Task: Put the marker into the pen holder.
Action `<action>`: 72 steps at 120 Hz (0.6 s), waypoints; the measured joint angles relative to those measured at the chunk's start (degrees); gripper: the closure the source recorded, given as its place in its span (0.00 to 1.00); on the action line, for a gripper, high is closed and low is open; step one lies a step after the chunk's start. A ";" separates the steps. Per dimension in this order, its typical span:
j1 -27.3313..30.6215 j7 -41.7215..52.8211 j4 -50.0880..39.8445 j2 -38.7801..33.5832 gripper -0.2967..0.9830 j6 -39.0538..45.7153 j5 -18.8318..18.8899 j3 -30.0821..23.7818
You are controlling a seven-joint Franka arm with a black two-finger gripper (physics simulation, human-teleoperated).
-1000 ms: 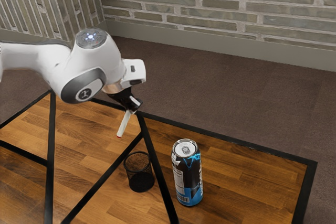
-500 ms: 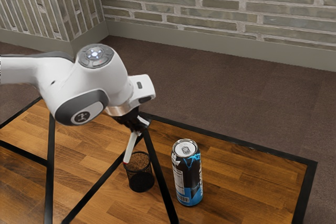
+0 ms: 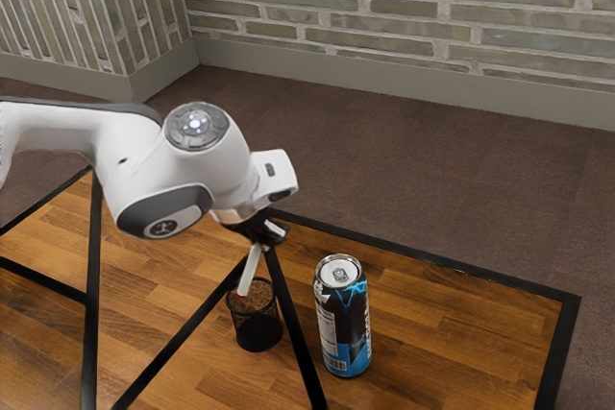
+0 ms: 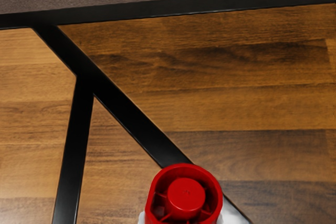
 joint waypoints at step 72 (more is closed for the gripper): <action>1.57 0.63 22.92 5.73 0.31 -11.98 -8.32 9.65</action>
